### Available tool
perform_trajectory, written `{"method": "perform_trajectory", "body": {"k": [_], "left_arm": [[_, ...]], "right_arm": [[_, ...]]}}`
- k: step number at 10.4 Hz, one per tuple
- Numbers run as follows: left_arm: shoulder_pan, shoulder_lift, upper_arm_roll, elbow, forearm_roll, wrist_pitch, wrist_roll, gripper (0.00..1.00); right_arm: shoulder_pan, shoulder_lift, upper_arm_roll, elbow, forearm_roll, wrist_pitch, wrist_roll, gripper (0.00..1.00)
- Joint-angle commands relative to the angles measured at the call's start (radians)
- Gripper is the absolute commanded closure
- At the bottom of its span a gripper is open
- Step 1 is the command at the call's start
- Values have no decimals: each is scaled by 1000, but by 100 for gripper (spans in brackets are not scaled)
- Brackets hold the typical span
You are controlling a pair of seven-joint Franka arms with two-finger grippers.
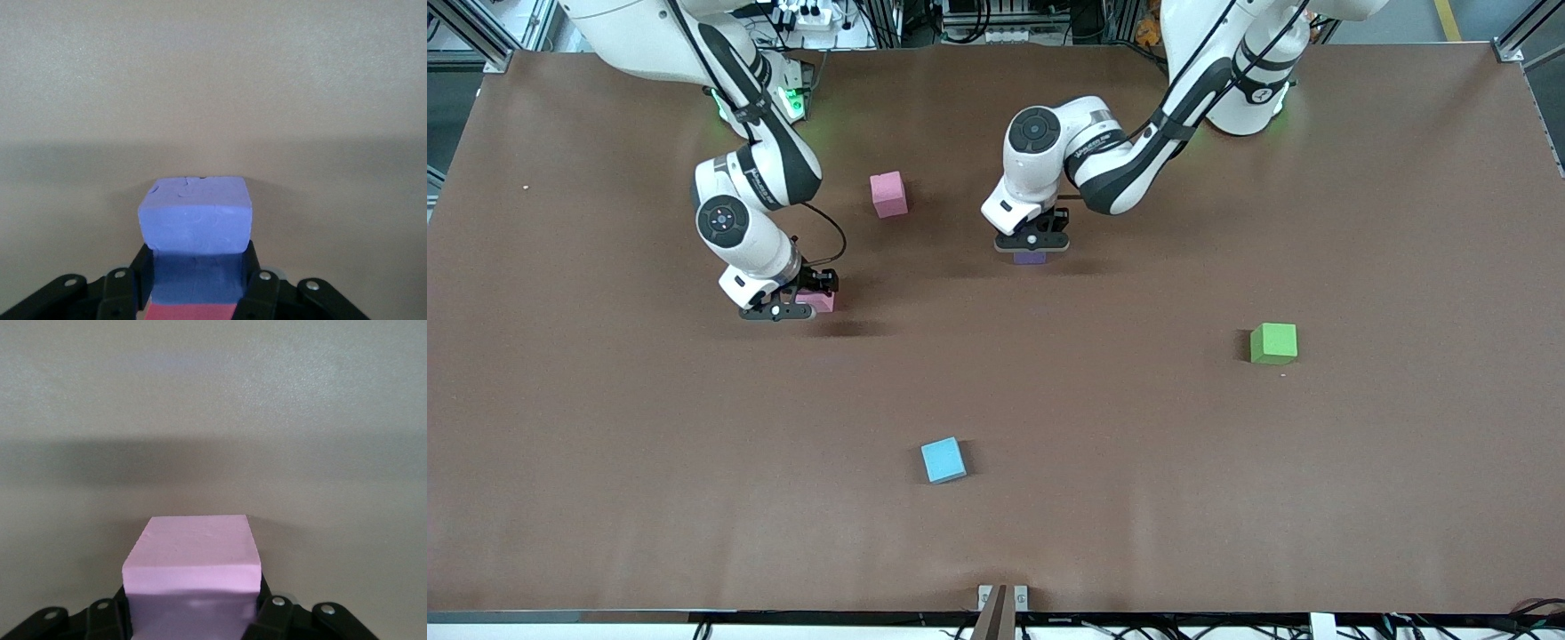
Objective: Arrange blocks into number 1
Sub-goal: 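Lower the purple cube below the red cube while the right gripper carries the pink cube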
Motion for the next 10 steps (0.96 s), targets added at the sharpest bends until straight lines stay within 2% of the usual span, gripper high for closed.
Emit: {"method": "perform_trajectory", "body": {"k": [1, 7, 8, 9, 10], "left_arm": [[25, -29, -28, -33, 34, 17, -44, 100], [30, -26, -33, -41, 34, 17, -62, 100], [32, -26, -33, -41, 35, 17, -62, 68], [32, -26, -36, -39, 41, 17, -64, 15], [33, -26, -38, -38, 41, 17, -76, 0]], "right_arm": [[-5, -15, 6, -19, 20, 15, 9, 42], [18, -150, 4, -13, 20, -12, 77, 42], [21, -155, 4, -8, 20, -12, 95, 42], [25, -158, 4, -8, 20, -11, 106, 42], [38, -159, 4, -5, 20, -11, 118, 42]]}}
